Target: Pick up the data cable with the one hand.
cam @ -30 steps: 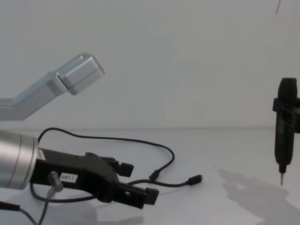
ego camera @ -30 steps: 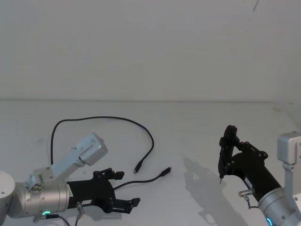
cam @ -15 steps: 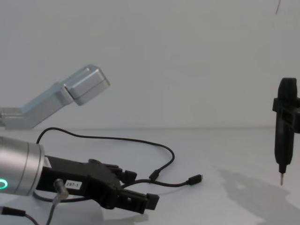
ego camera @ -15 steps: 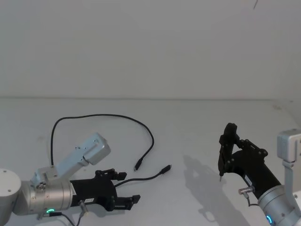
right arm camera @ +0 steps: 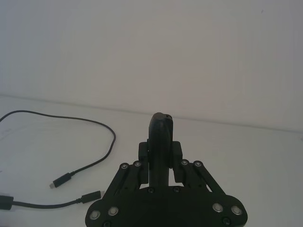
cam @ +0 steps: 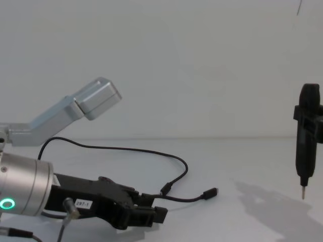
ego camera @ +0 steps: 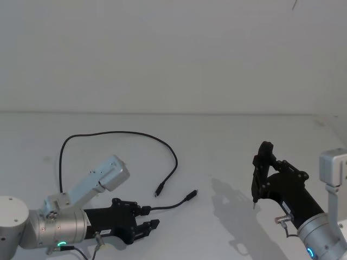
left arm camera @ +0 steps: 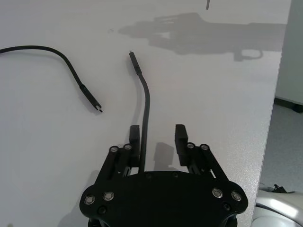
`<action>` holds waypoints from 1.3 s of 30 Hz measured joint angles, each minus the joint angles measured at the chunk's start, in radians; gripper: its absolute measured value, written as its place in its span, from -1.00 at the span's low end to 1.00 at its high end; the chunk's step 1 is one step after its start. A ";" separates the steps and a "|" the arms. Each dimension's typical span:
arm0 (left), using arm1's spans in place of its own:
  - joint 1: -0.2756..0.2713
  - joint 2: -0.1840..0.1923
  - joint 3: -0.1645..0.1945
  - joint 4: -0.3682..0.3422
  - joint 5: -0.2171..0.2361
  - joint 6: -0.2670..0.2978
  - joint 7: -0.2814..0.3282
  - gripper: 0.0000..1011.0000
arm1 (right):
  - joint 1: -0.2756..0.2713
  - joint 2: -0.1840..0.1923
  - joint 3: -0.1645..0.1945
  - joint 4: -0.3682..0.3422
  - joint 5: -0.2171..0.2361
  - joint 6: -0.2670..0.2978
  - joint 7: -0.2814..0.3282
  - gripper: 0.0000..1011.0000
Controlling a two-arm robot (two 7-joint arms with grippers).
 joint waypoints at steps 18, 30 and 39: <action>0.008 0.001 0.011 -0.002 -0.002 -0.001 0.013 -0.93 | 0.000 0.000 0.000 0.000 0.000 0.000 0.000 -0.45; 0.023 0.030 -0.011 -0.065 0.008 0.009 0.030 -0.93 | 0.000 0.000 0.000 0.000 0.000 0.000 0.000 -0.45; 0.042 0.069 -0.035 -0.142 0.004 -0.012 0.027 -0.93 | 0.000 -0.001 0.000 0.000 0.000 0.000 0.000 -0.45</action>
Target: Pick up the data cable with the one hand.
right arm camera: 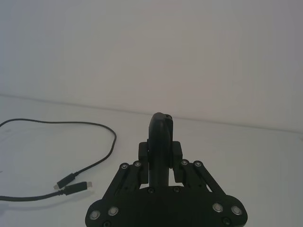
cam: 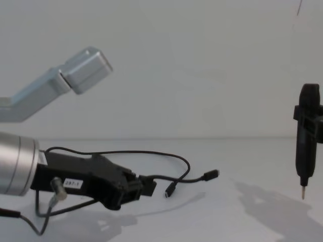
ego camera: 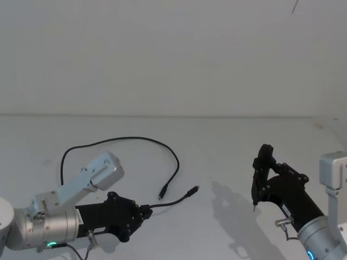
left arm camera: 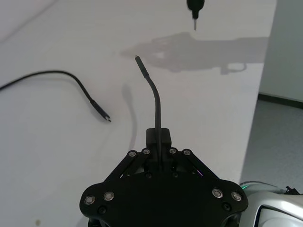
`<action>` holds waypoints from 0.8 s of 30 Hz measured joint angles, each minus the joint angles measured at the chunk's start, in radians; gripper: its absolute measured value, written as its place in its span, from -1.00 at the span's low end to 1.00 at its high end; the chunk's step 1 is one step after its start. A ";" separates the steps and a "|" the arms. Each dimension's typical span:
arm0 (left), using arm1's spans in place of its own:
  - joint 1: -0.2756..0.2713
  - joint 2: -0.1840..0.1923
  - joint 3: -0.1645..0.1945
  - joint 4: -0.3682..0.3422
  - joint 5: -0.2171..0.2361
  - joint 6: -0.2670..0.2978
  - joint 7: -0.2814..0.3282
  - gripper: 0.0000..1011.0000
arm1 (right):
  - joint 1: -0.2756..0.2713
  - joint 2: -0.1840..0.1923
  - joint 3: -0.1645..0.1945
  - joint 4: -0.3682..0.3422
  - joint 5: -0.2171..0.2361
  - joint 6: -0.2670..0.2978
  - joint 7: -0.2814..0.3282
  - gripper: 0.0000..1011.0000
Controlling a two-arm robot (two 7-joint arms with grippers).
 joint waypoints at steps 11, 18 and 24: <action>0.015 0.024 -0.014 -0.053 -0.006 -0.021 -0.001 -0.93 | 0.001 -0.015 0.010 -0.030 0.040 0.035 0.017 -0.45; 0.019 0.031 -0.019 -0.070 -0.008 -0.027 -0.001 -0.93 | 0.010 -0.043 0.020 -0.076 0.108 0.095 0.037 -0.45; 0.022 0.035 -0.021 -0.079 -0.009 -0.030 -0.001 -0.93 | 0.021 -0.065 0.016 -0.112 0.156 0.137 0.048 -0.45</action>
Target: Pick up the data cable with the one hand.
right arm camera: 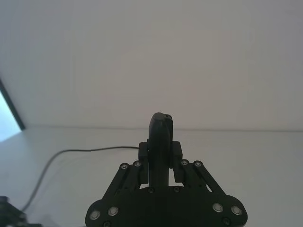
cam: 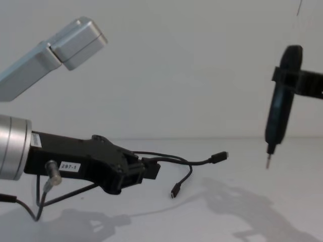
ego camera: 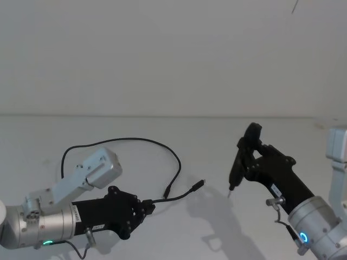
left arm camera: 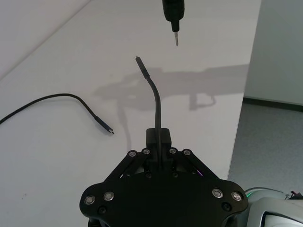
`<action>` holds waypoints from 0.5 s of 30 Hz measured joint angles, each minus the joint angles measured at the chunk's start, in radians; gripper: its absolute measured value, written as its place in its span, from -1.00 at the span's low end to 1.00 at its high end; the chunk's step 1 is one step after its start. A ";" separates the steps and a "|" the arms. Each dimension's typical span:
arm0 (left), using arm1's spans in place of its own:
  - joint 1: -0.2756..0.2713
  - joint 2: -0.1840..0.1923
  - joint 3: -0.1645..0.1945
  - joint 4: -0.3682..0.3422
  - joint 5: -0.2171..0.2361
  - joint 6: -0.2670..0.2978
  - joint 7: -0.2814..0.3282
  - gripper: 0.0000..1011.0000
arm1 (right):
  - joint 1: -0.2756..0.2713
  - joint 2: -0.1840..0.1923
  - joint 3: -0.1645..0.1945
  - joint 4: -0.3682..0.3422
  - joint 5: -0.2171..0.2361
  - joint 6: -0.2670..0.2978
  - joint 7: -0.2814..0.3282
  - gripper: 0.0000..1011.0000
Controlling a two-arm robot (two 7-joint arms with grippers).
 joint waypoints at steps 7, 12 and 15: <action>0.001 0.002 -0.001 -0.005 -0.001 -0.002 0.000 -0.93 | 0.011 -0.016 -0.012 -0.019 0.031 0.020 0.010 -0.45; 0.002 0.003 -0.002 -0.008 -0.001 -0.003 0.000 -0.93 | 0.022 -0.025 -0.021 -0.019 0.043 0.019 0.015 -0.45; 0.002 0.004 -0.002 -0.009 -0.001 -0.003 0.000 -0.93 | 0.027 -0.029 -0.025 -0.015 0.046 0.015 0.017 -0.45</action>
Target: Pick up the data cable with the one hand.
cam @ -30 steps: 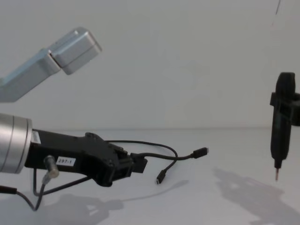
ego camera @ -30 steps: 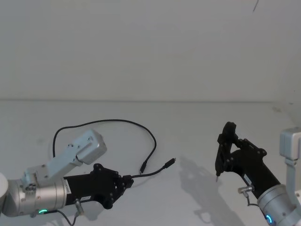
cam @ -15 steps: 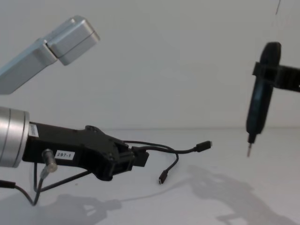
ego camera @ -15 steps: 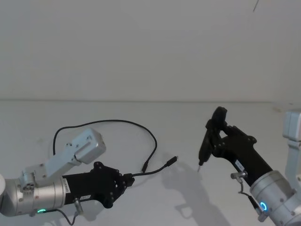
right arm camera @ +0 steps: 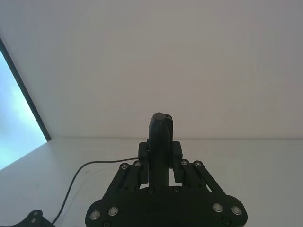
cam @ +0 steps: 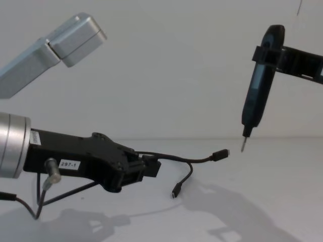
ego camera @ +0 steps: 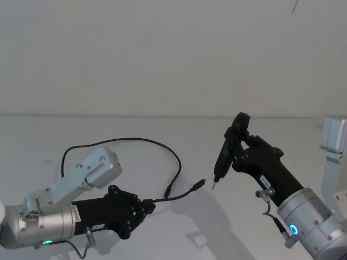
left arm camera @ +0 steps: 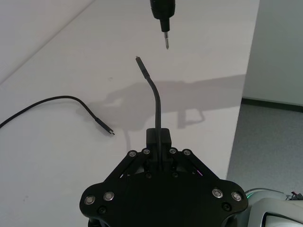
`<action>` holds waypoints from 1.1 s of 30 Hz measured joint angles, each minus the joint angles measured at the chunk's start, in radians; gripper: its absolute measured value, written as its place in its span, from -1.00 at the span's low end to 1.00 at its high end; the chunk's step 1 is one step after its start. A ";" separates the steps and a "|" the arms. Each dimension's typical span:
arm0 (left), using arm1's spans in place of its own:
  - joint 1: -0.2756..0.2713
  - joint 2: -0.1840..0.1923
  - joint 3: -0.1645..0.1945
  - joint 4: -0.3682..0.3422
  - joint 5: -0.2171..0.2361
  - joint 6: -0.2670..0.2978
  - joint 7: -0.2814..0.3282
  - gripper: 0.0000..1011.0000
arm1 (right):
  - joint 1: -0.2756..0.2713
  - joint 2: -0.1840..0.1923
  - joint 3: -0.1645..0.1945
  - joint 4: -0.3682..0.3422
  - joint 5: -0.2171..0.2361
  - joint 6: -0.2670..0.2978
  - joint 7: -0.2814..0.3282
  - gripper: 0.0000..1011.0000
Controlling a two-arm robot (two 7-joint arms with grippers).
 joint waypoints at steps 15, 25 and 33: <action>0.001 0.001 -0.001 -0.003 0.000 -0.001 0.000 -0.93 | 0.041 -0.037 -0.014 0.080 -0.004 -0.090 0.011 -0.45; 0.001 0.002 -0.001 -0.004 0.000 -0.001 0.000 -0.93 | 0.064 -0.060 -0.018 0.135 -0.023 -0.135 0.015 -0.45; 0.001 0.002 -0.001 -0.004 0.000 -0.001 0.000 -0.93 | 0.069 -0.068 -0.019 0.163 -0.035 -0.153 0.024 -0.45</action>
